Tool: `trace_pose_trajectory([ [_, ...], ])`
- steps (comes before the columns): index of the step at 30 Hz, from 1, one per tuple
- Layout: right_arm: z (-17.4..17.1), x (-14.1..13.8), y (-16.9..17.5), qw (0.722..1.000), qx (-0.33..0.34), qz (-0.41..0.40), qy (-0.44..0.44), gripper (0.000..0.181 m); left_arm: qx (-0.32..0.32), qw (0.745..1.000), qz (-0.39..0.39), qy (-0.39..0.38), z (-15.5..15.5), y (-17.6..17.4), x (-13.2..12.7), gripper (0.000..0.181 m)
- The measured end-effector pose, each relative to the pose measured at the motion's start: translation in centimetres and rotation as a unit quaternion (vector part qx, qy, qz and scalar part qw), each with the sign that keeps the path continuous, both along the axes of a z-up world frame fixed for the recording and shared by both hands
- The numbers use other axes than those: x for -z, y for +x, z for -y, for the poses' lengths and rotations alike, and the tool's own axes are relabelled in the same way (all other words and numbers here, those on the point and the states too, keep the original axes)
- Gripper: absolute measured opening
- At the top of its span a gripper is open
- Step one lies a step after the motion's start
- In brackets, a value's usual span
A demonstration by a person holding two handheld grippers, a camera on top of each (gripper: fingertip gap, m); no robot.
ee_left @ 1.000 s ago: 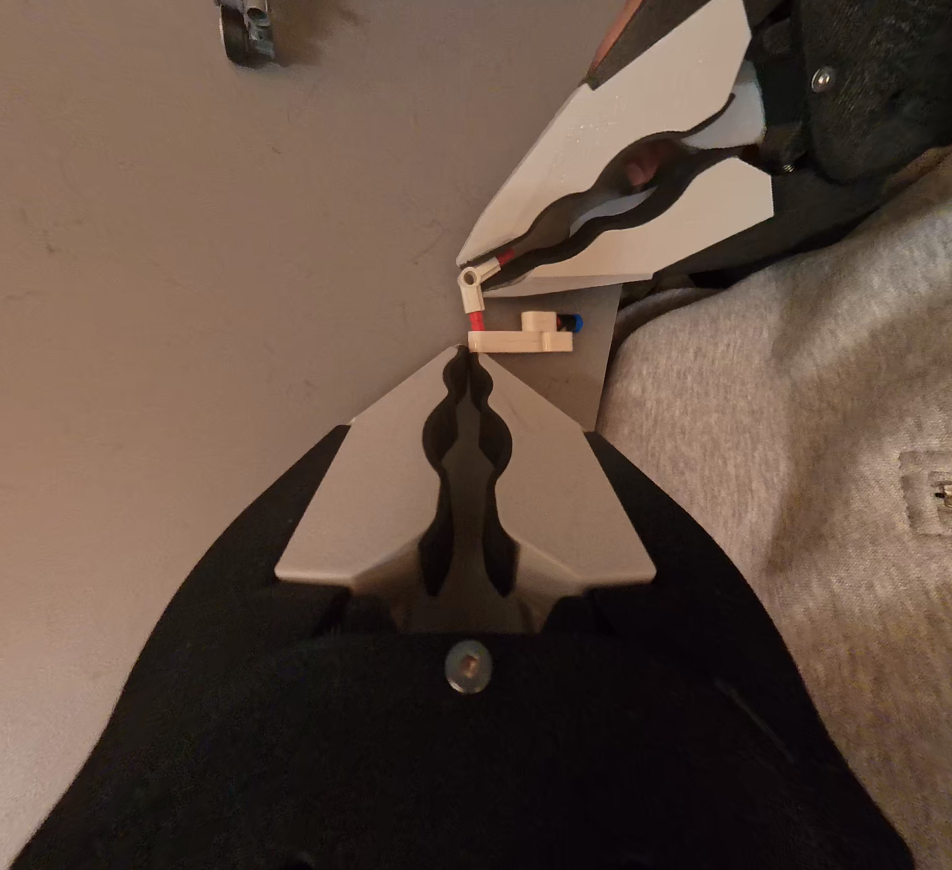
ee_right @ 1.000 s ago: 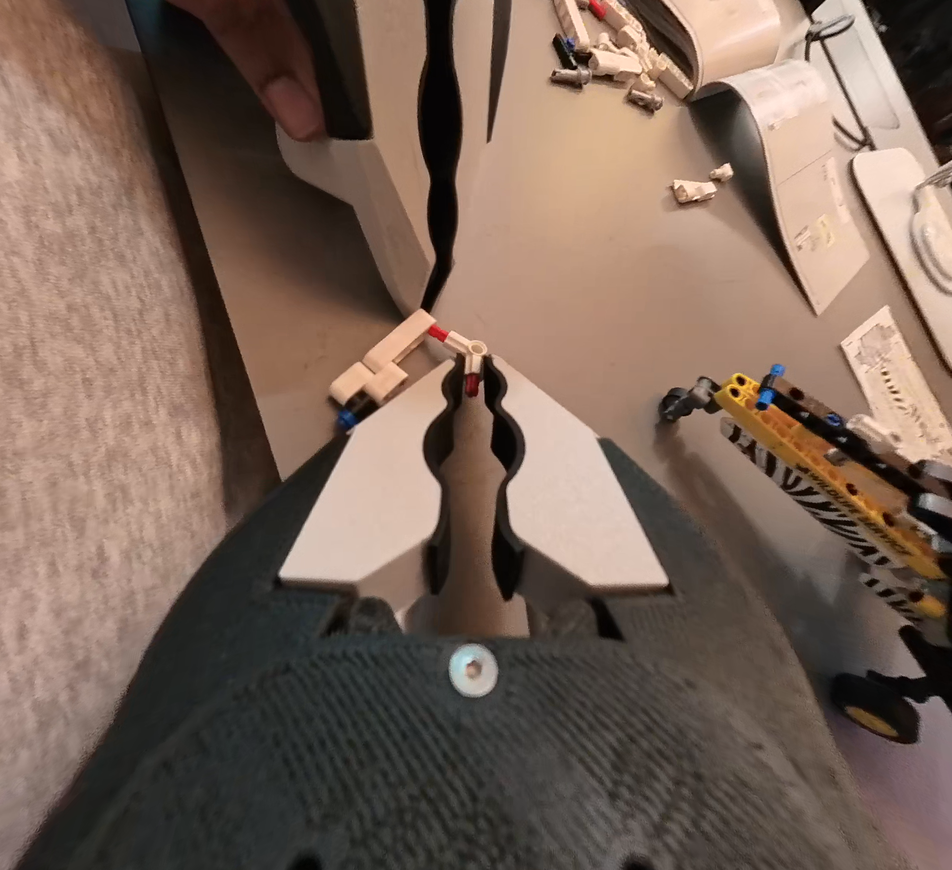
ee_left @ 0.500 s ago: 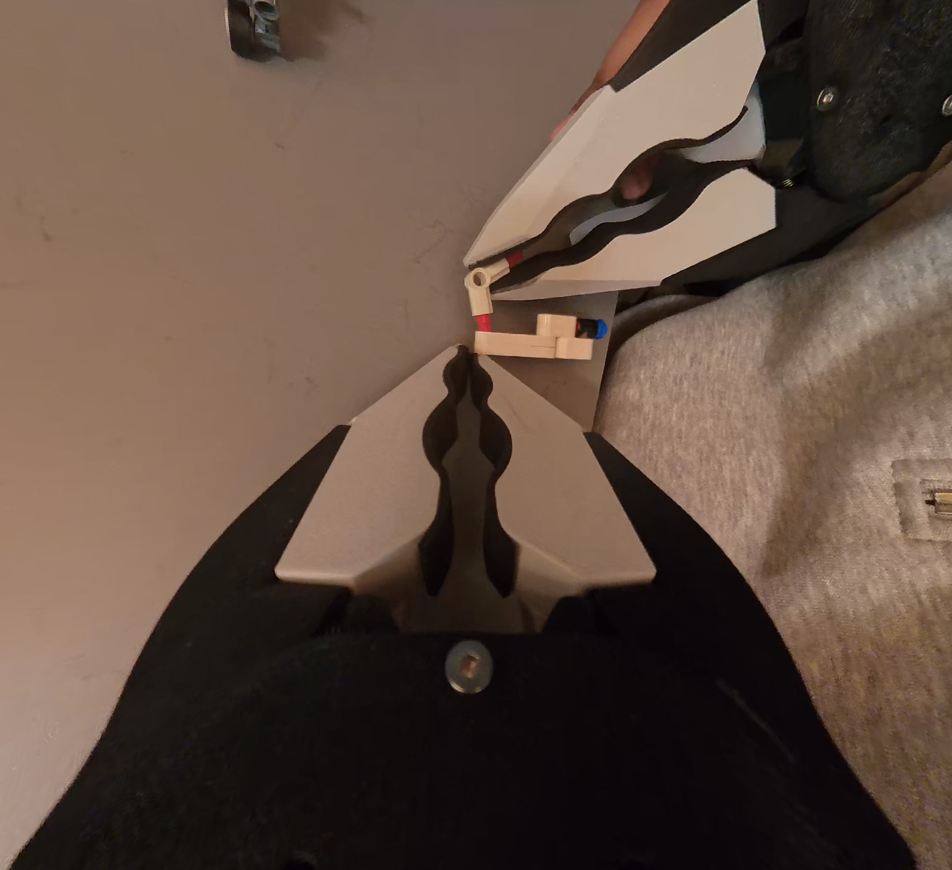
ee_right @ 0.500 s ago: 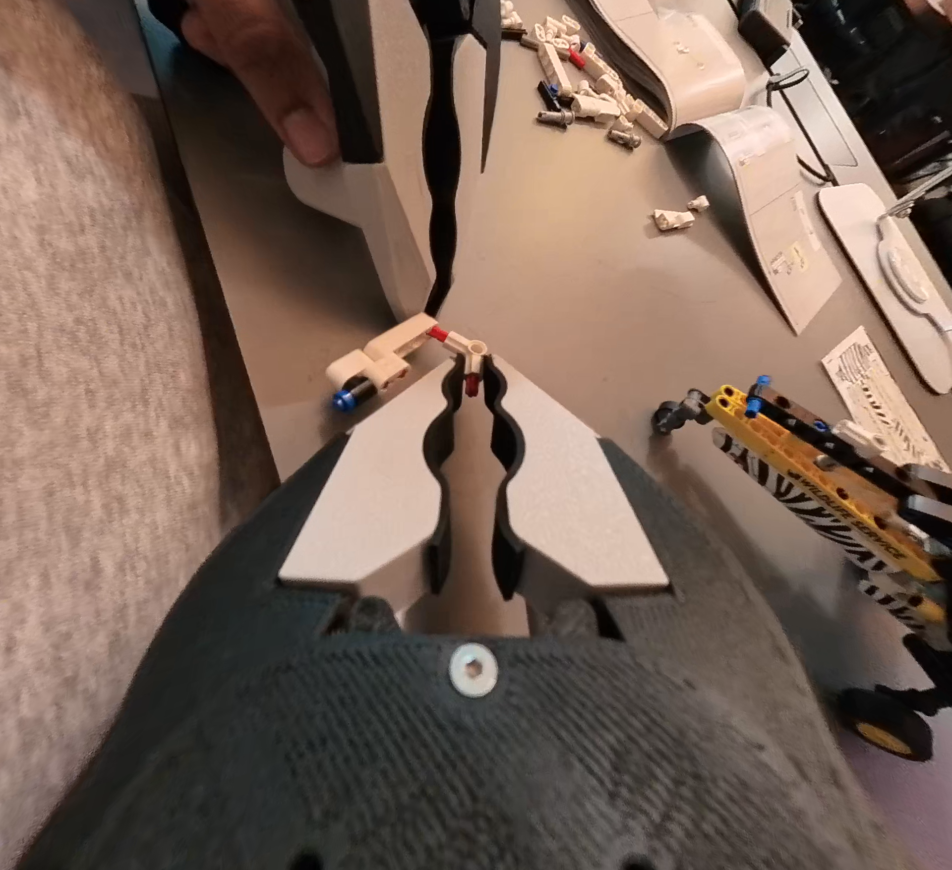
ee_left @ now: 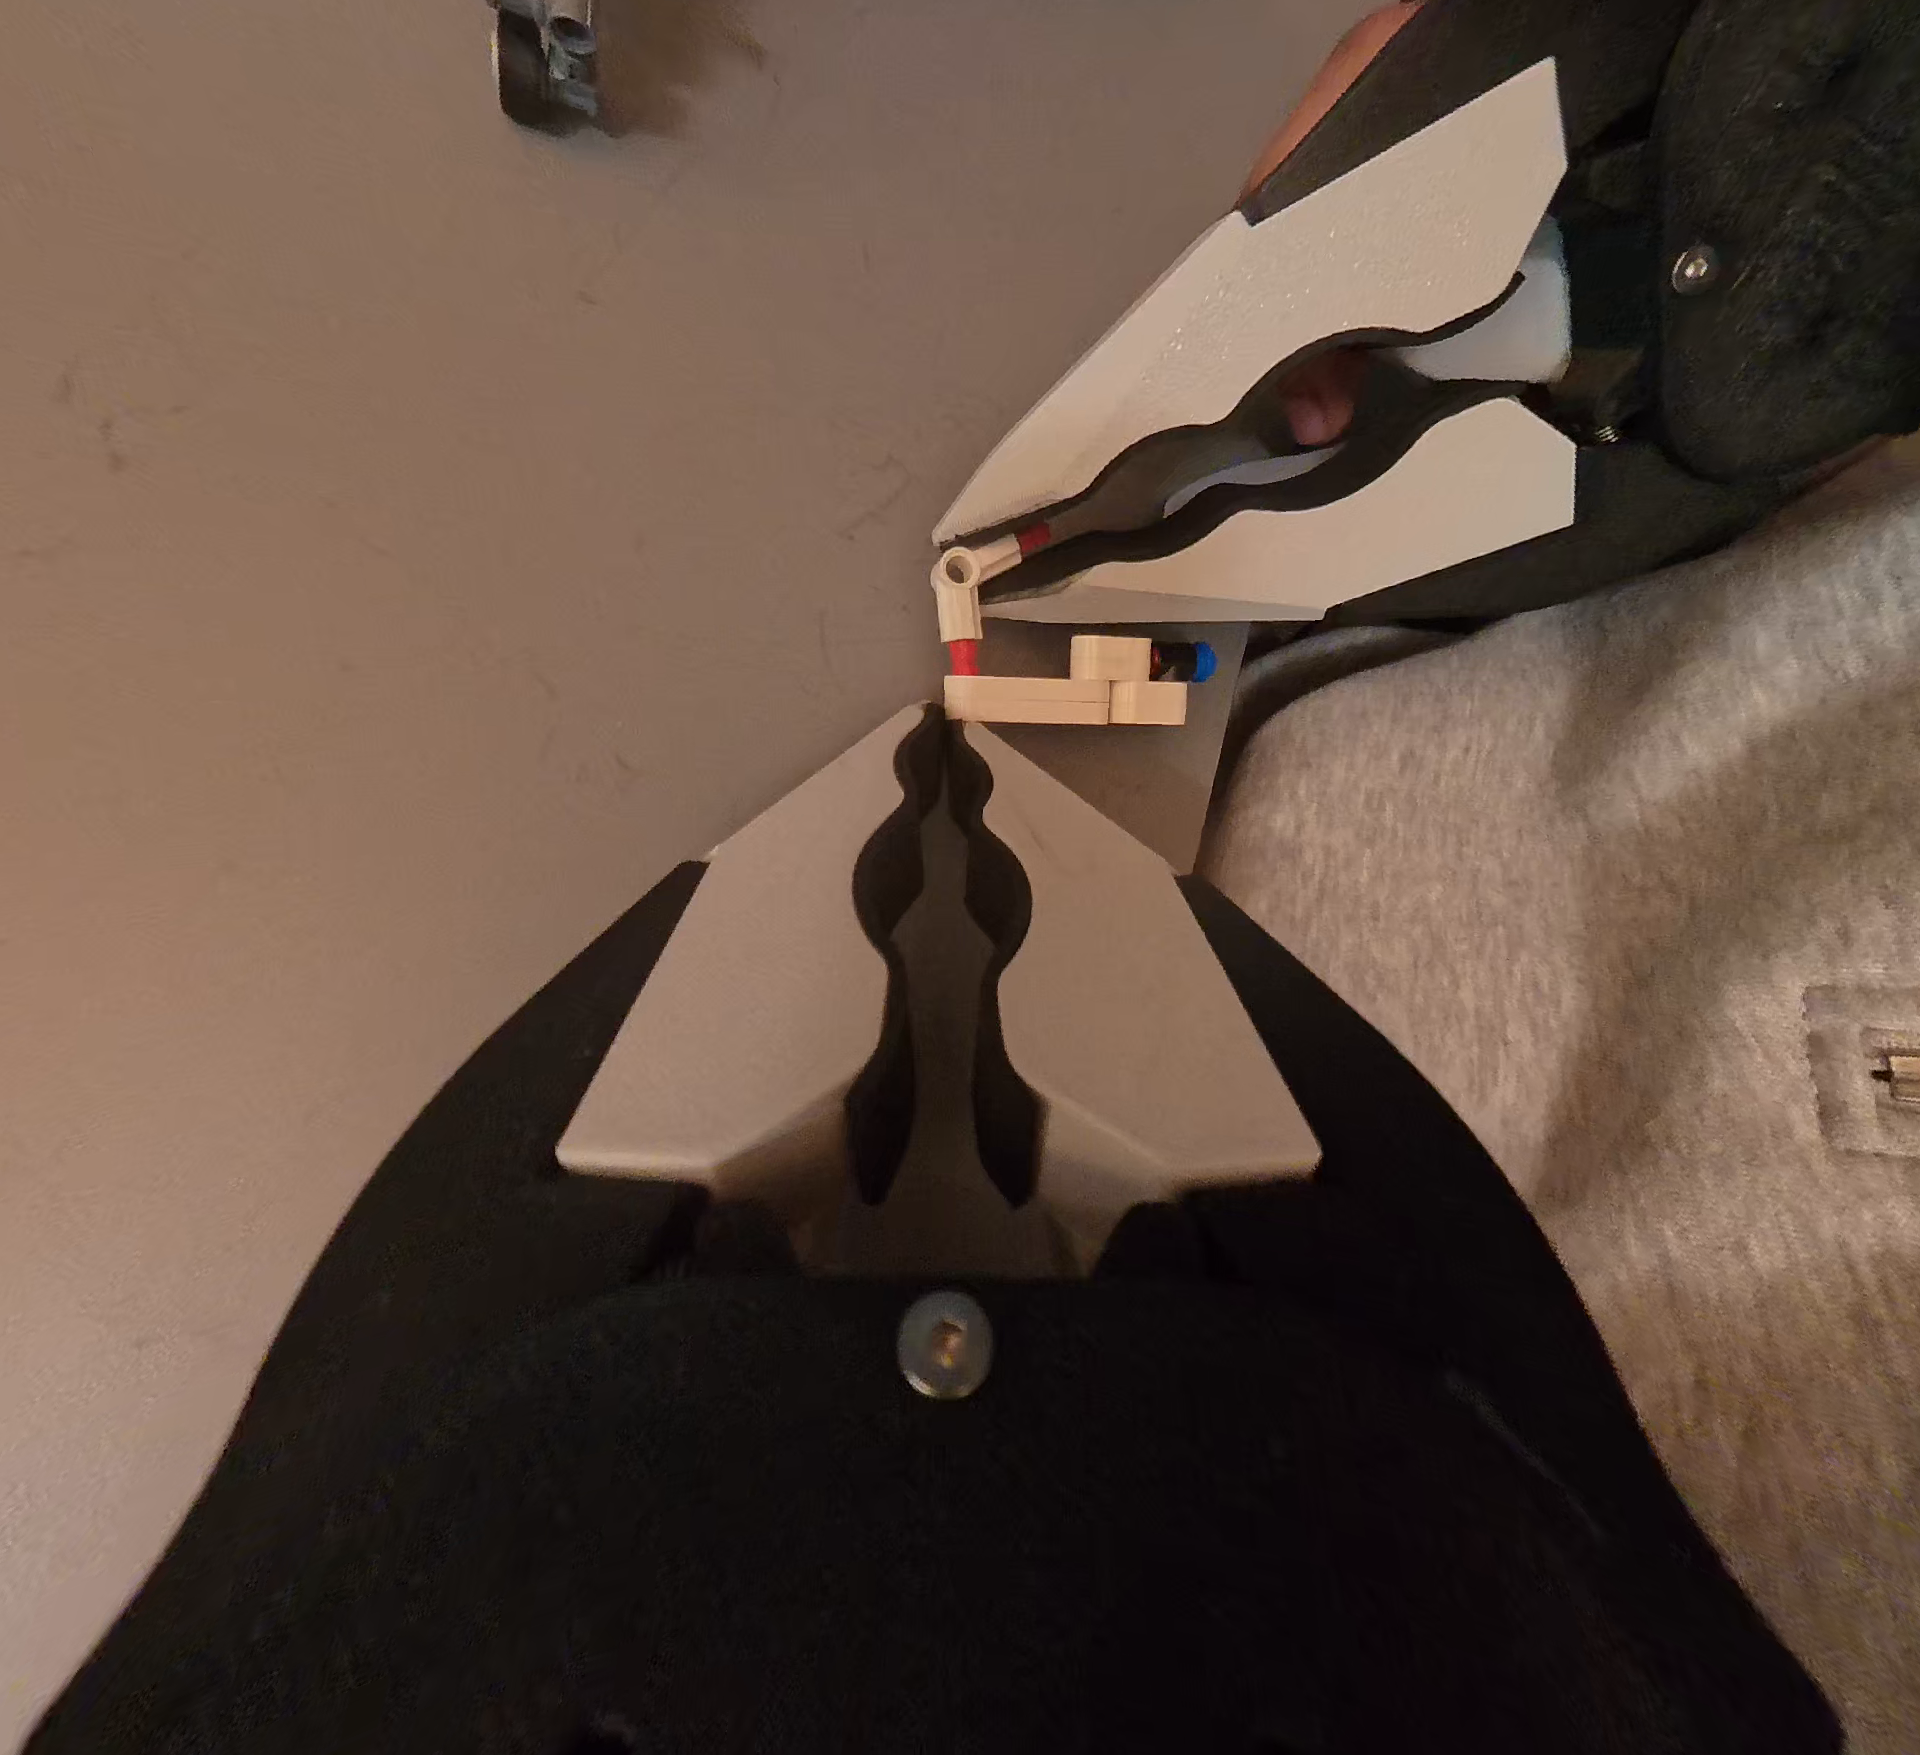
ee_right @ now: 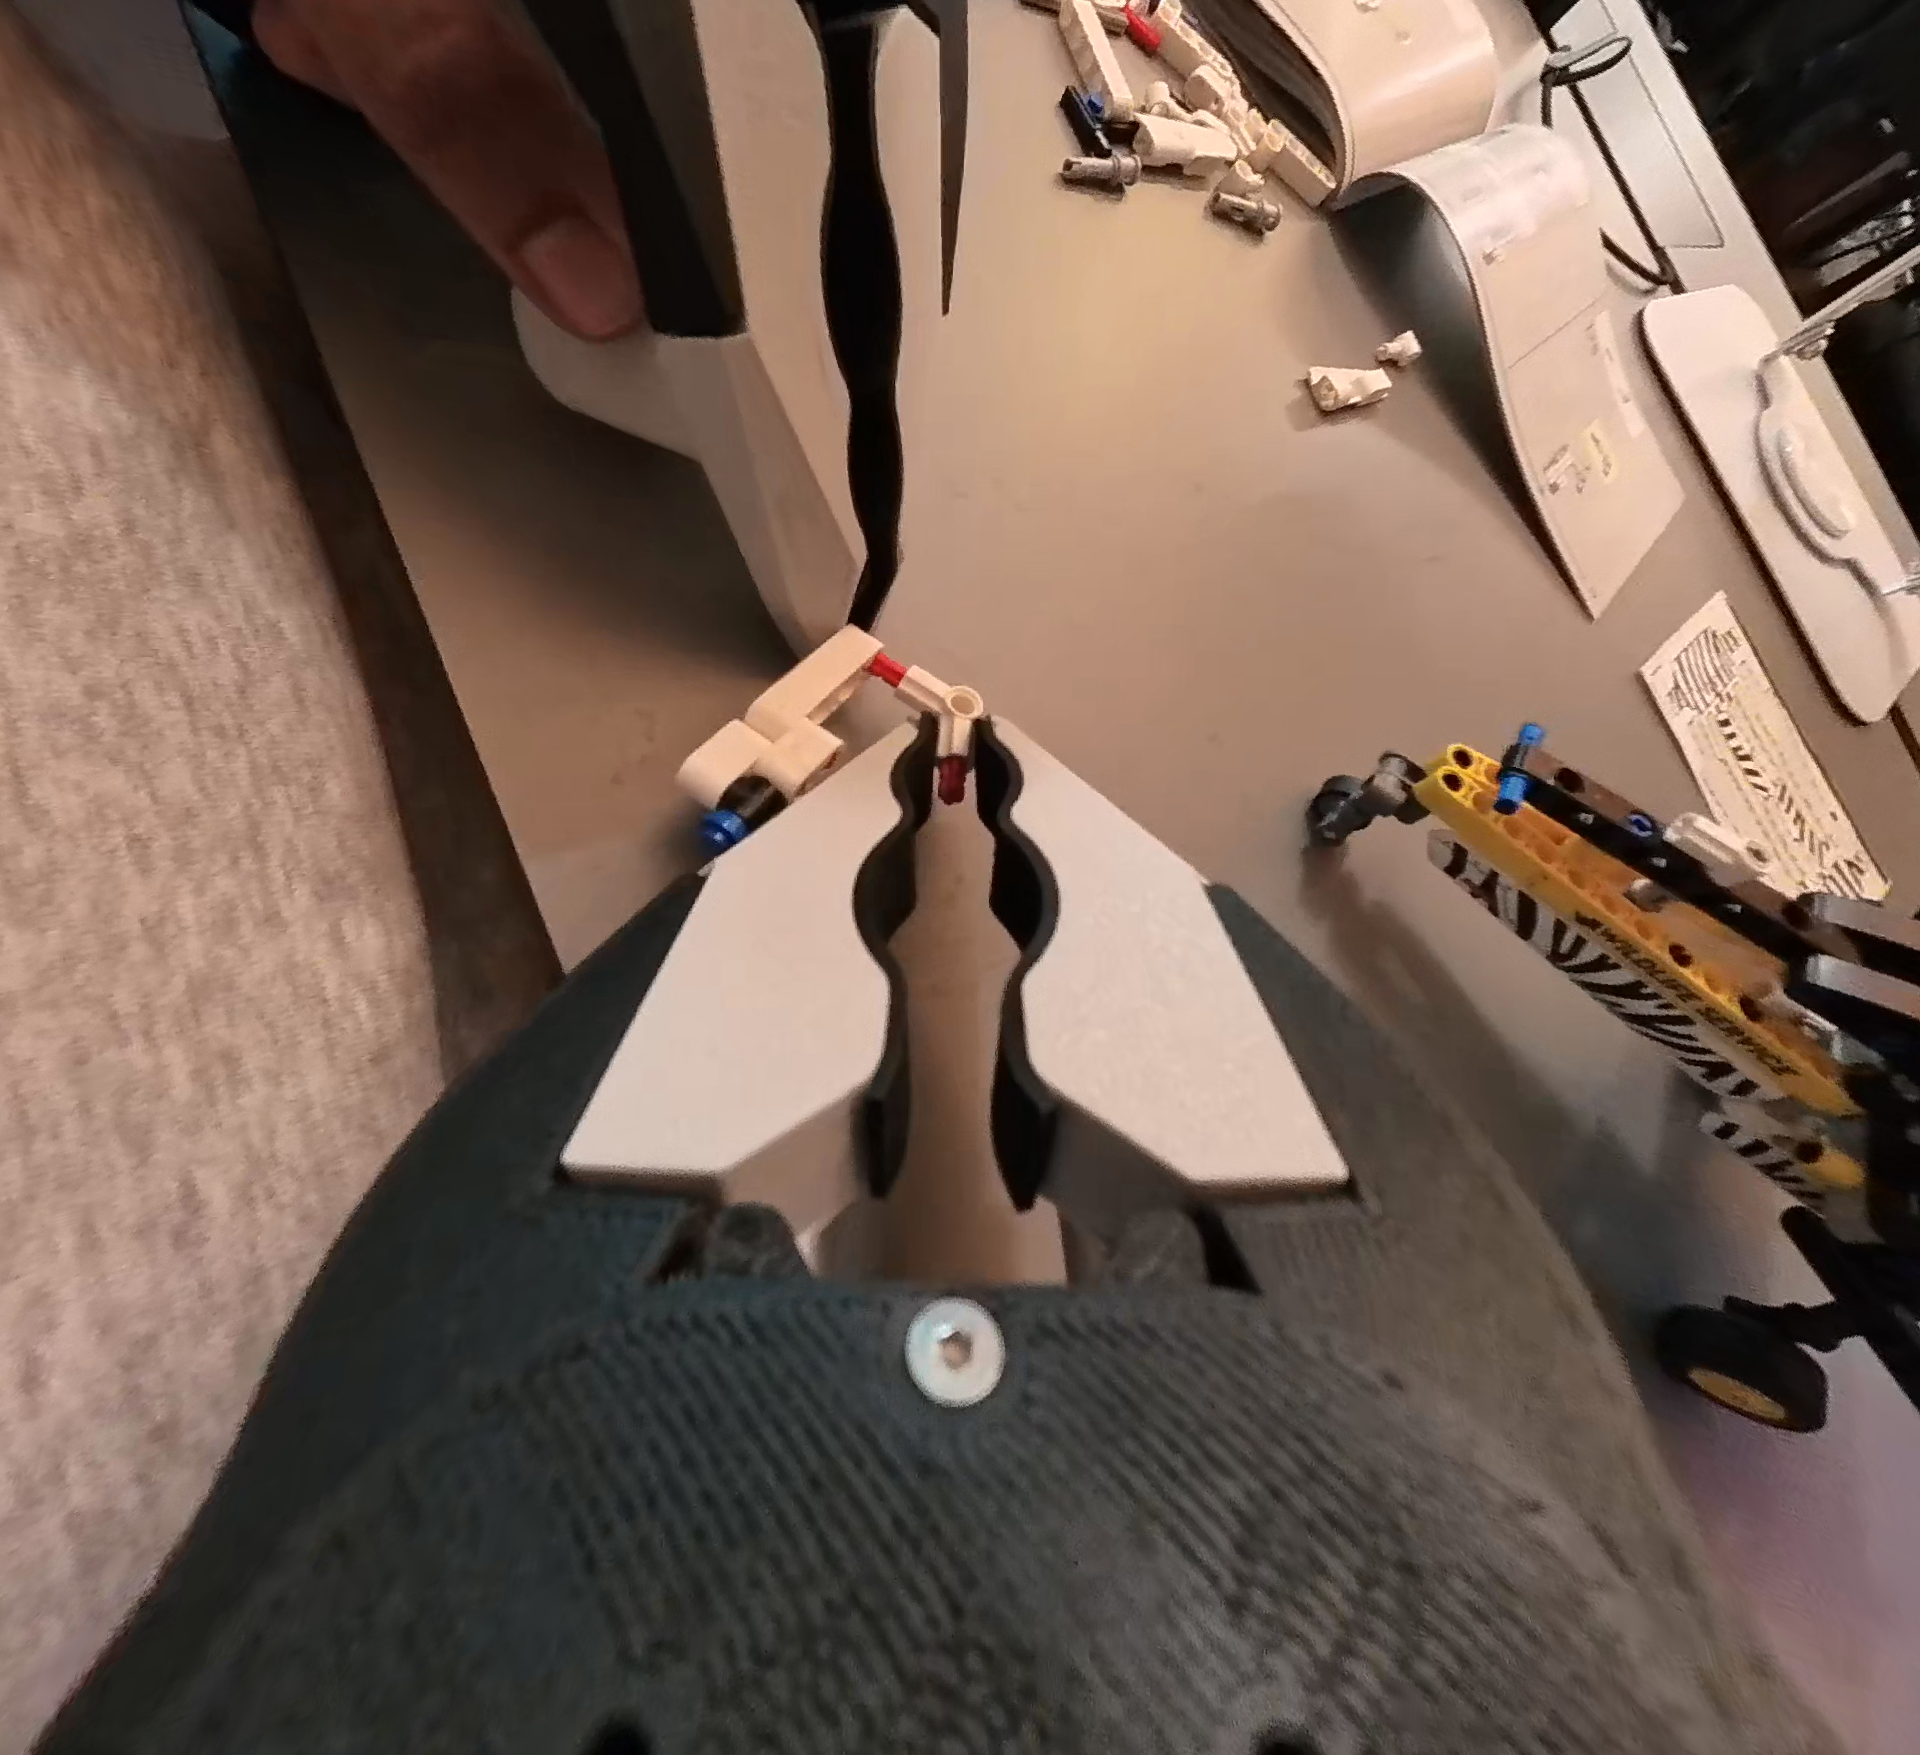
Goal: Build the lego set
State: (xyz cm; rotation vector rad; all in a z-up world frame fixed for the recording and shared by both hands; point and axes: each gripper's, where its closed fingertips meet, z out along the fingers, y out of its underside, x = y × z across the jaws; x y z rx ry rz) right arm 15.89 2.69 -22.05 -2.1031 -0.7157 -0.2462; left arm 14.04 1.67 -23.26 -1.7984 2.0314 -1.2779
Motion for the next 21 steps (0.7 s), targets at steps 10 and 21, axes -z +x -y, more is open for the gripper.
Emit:
trace_pose_trajectory([
  [10, 0.01, -0.03, 0.04, 0.999, 0.001, 0.044, -0.005, 0.006, -0.02, 1.0, 0.004, 0.005, -0.02, 0.12, -0.07, 0.0],
  [21, 0.09, -0.08, -0.14, 0.998, 0.007, 0.056, -0.015, 0.006, -0.032, 0.999, 0.006, 0.015, -0.03, 0.15, -0.09, 0.0],
])
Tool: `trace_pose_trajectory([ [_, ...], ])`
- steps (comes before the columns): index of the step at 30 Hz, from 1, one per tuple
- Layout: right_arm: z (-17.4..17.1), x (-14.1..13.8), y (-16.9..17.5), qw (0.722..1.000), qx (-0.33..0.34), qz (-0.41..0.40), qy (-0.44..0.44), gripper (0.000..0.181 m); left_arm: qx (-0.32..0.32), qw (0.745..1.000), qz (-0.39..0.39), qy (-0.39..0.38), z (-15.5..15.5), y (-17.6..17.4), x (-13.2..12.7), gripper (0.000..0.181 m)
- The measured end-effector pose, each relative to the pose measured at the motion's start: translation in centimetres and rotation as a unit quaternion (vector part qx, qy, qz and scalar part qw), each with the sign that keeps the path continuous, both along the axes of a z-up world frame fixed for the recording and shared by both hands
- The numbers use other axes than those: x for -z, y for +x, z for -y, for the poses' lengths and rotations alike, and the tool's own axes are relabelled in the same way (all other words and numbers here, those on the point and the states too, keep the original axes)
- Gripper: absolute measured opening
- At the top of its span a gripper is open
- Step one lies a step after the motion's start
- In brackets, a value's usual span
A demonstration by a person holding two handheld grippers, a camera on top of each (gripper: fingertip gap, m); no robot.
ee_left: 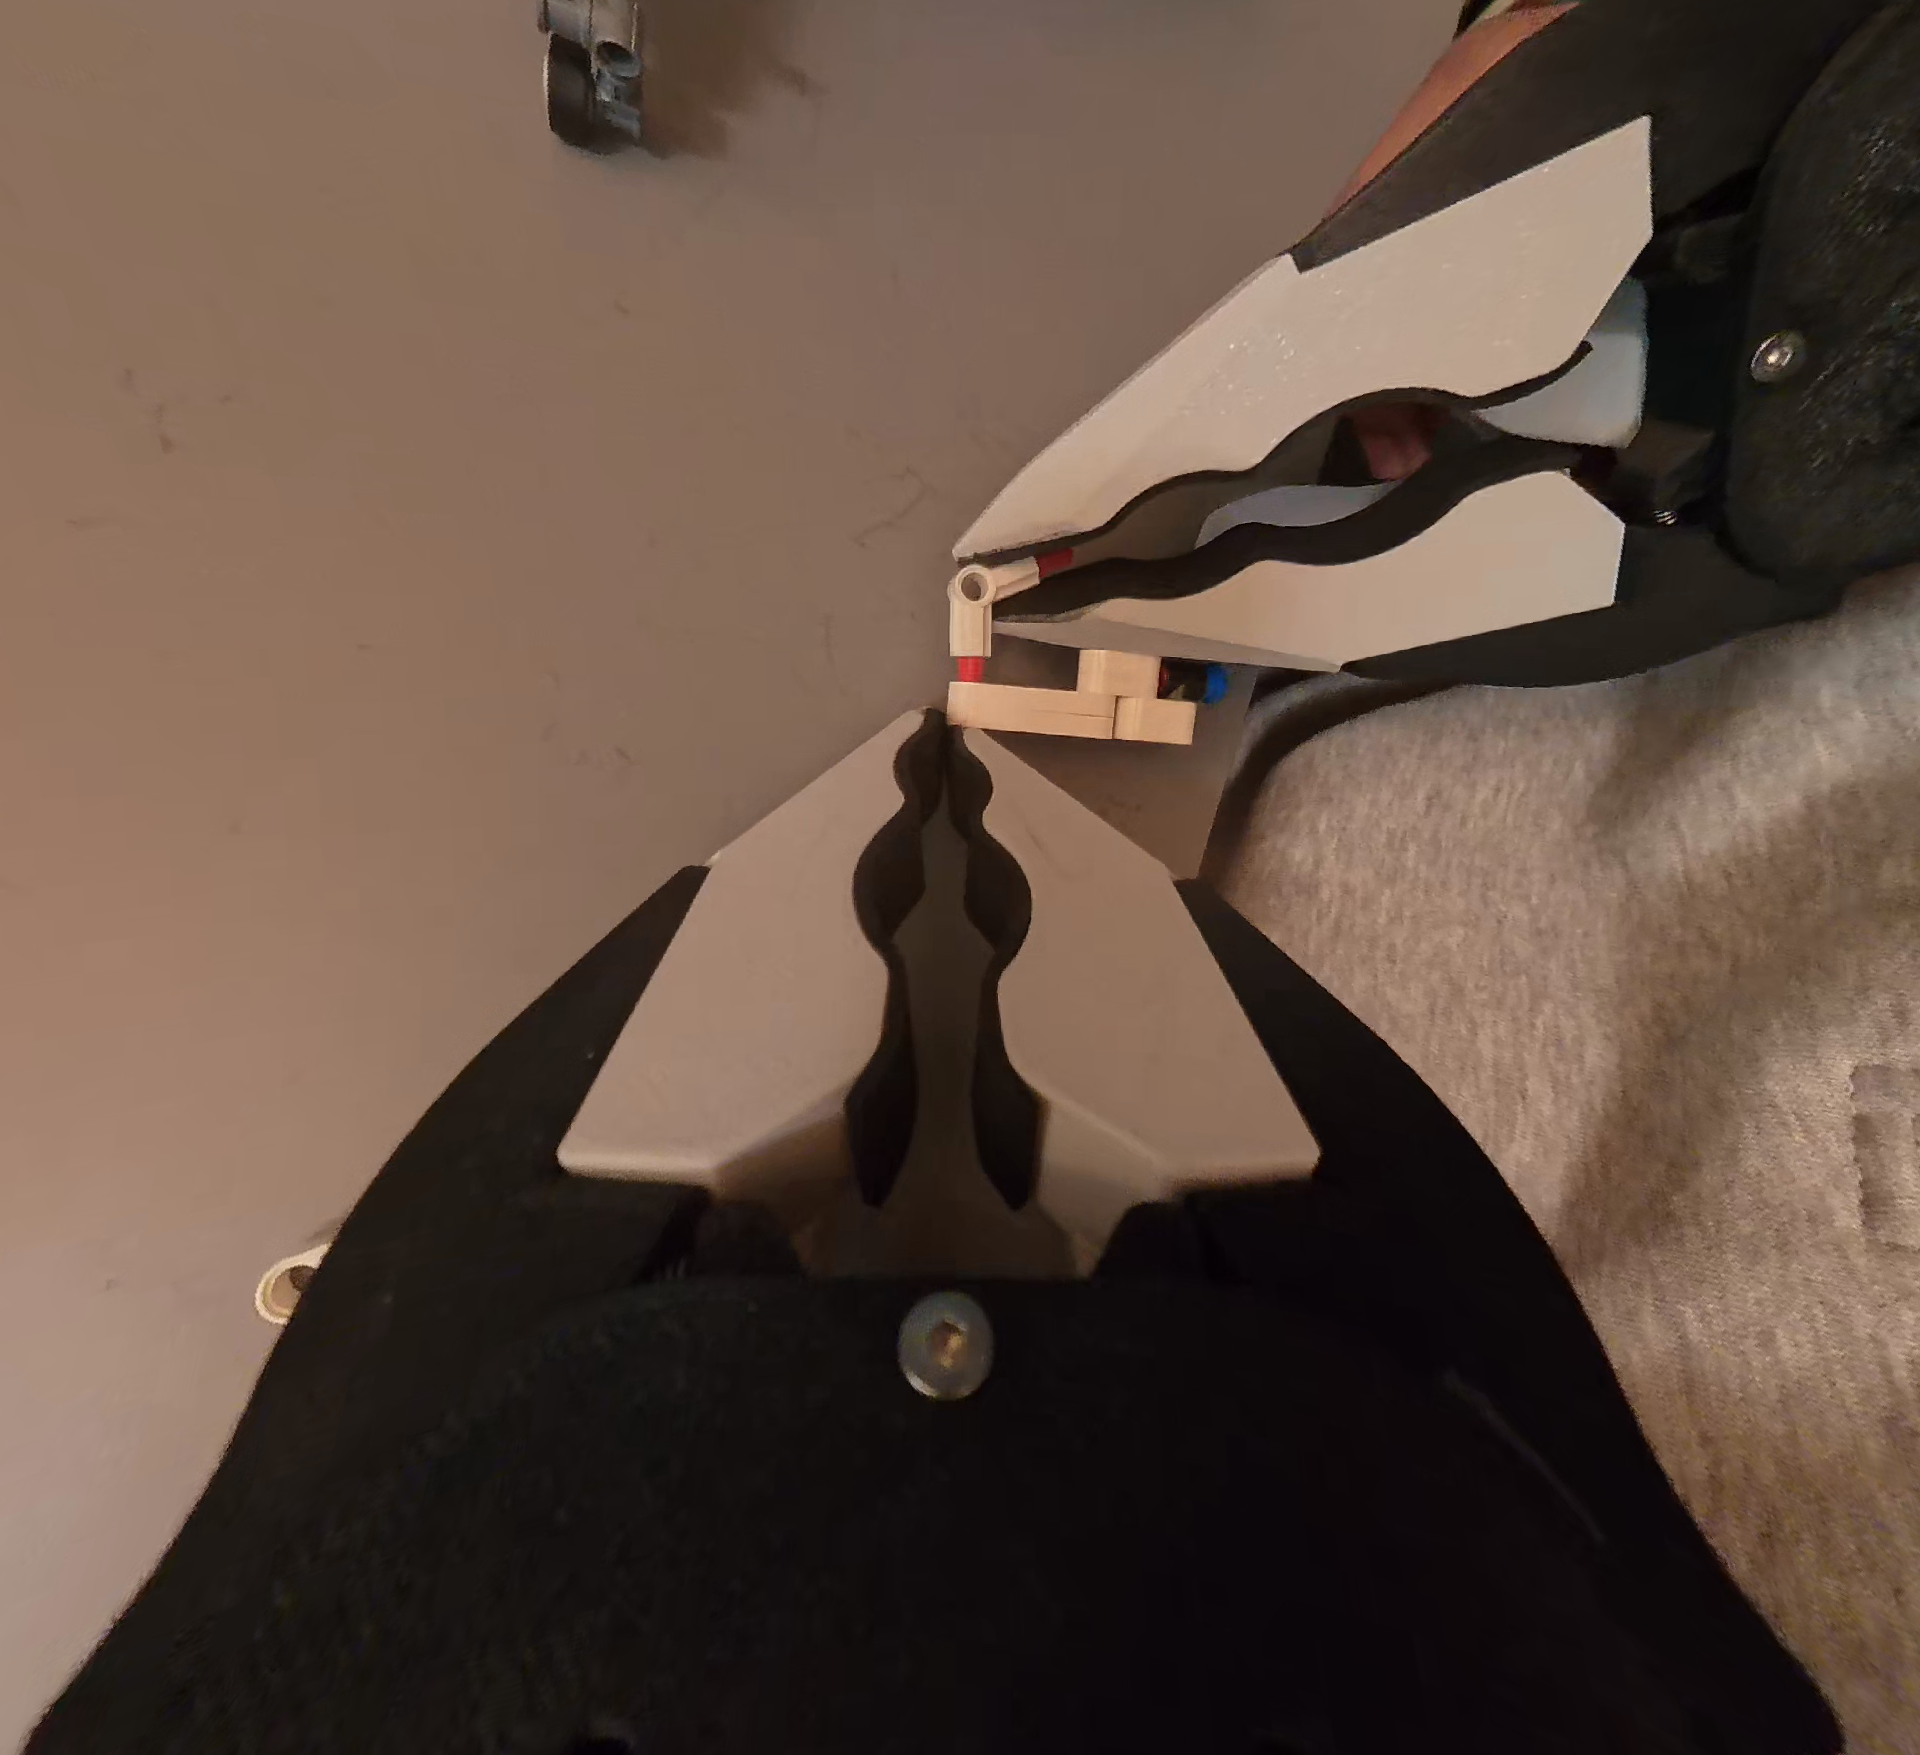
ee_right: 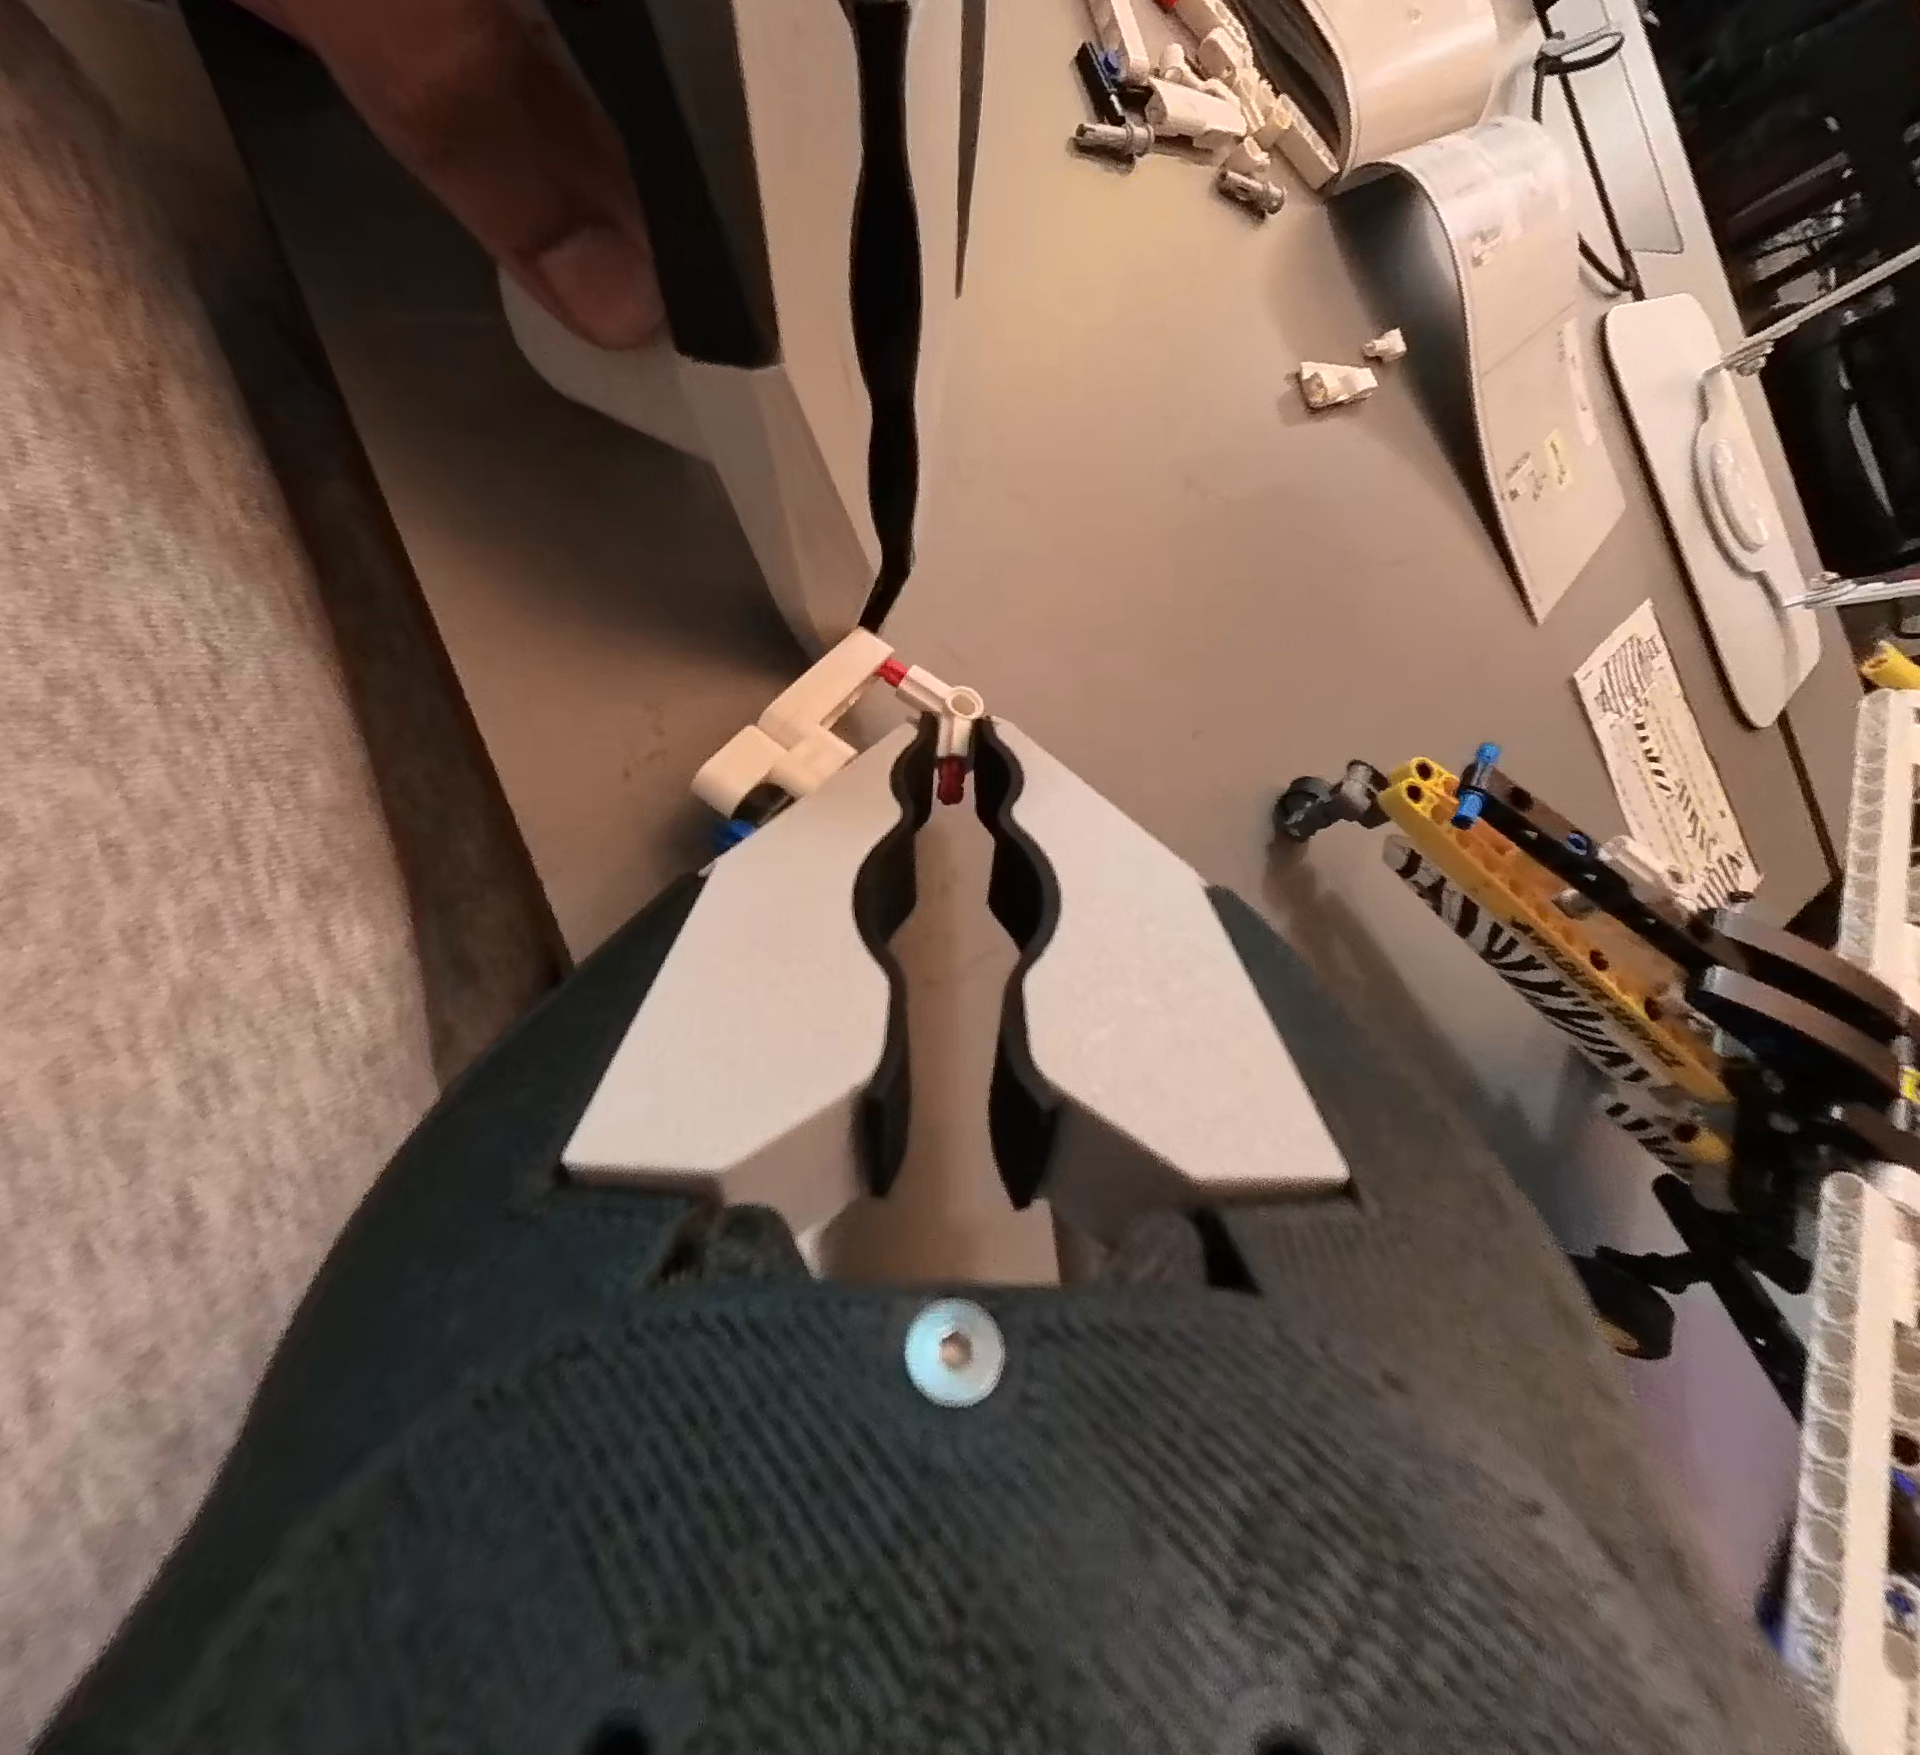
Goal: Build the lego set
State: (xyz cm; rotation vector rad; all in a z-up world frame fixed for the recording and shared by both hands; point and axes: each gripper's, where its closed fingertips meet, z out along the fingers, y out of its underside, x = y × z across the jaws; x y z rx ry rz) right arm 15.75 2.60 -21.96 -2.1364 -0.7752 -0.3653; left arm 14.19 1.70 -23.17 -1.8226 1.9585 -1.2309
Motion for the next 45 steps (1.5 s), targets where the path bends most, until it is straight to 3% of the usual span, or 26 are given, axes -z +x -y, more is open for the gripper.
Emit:
trace_pose_trajectory([
  [6, -0.1, 0.0, 0.1, 1.0, -0.009, -0.016, 0.005, 0.006, -0.003, 1.0, -0.001, -0.007, 0.0, 0.0, 0.0, 0.0],
  [11, -0.9, -1.8, 2.1, 0.996, 0.031, -0.051, 0.067, 0.006, -0.042, 0.992, 0.053, -0.11, -0.6, 1.2, -2.4, 0.007],
  [15, -1.6, -4.1, 3.3, 0.979, 0.071, -0.119, 0.15, 0.007, -0.063, 0.96, 0.096, -0.256, -0.4, 2.1, -4.7, 0.027],
  [20, -2.0, -6.3, 3.2, 0.959, 0.079, -0.134, 0.238, 0.007, -0.073, 0.906, 0.161, -0.385, -1.2, 2.4, -7.7, 0.013],
  [29, -2.3, -7.3, 1.5, 0.963, 0.034, -0.087, 0.254, 0.009, -0.072, 0.882, 0.202, -0.419, -2.4, 1.6, -8.8, 0.007],
  [33, -1.8, -7.6, 0.8, 0.955, 0.0, -0.193, 0.223, 0.028, -0.055, 0.888, 0.216, -0.402, -2.6, 0.9, -9.2, 0.005],
  [35, -1.5, -7.8, 0.8, 0.938, -0.013, -0.285, 0.195, 0.044, -0.043, 0.885, 0.224, -0.405, -2.6, 0.5, -9.5, 0.005],
  [37, -1.1, -8.3, 0.3, 0.904, -0.037, -0.395, 0.16, 0.046, -0.016, 0.885, 0.229, -0.404, -2.1, 0.1, -9.8, 0.005],
  [39, -0.7, -9.1, -0.3, 0.849, -0.064, -0.511, 0.116, 0.046, 0.009, 0.889, 0.23, -0.397, -1.5, -0.3, -9.9, 0.005],
  [42, -0.1, -9.9, -0.7, 0.772, -0.093, -0.627, 0.047, 0.029, 0.038, 0.894, 0.229, -0.385, -0.7, -0.6, -9.9, 0.005],
  [45, 0.0, -9.0, -1.1, 0.76, -0.096, -0.643, 0.002, 0.018, 0.046, 0.899, 0.225, -0.373, -0.4, -0.7, -9.7, 0.005],
])
